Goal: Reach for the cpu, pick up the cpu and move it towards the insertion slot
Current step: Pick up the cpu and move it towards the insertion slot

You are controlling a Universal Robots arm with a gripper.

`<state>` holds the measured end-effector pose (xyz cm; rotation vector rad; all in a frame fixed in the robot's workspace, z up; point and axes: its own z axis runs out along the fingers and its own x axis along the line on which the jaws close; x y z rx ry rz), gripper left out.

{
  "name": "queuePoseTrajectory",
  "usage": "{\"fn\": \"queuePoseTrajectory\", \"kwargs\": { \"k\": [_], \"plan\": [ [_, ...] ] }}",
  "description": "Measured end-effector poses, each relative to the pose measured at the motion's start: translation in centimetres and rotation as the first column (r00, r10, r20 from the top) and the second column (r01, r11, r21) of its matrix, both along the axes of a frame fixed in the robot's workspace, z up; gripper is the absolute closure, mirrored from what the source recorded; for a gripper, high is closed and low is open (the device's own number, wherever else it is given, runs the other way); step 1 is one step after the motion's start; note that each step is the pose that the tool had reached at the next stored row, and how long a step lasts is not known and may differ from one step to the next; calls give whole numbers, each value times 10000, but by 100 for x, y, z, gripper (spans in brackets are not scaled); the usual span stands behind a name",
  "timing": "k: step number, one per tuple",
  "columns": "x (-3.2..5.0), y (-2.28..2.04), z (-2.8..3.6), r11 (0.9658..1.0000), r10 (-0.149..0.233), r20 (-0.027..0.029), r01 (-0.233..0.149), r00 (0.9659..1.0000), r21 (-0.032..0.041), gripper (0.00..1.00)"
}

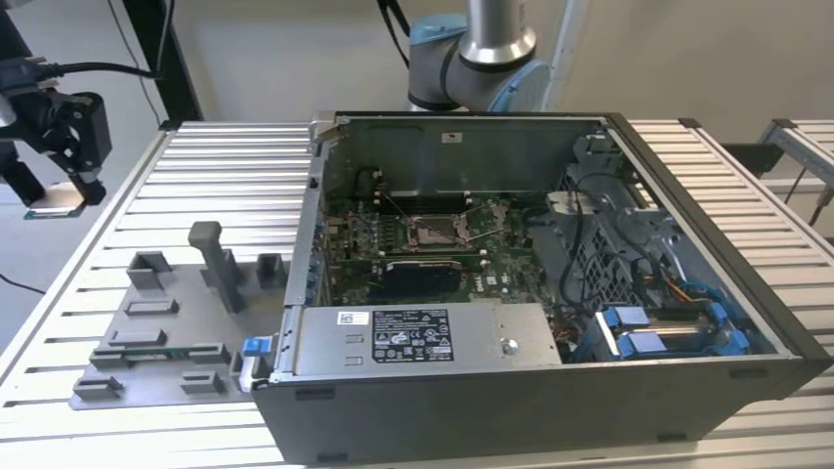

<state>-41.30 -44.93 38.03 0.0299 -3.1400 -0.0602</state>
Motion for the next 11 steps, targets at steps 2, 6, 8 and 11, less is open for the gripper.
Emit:
{"fn": "queuePoseTrajectory", "kwargs": {
  "k": [2, 6, 8, 11],
  "plan": [
    [26, 0, 0, 10000, 0, 0, 0, 10000, 0, 100],
    [78, 0, 0, 10000, 0, 0, 0, 10000, 0, 100],
    [106, 0, 1, 10000, 0, -1, 0, 10000, -1, 100],
    [148, 0, 0, 10000, 0, 0, 0, 10000, 0, 100]
  ]
}}
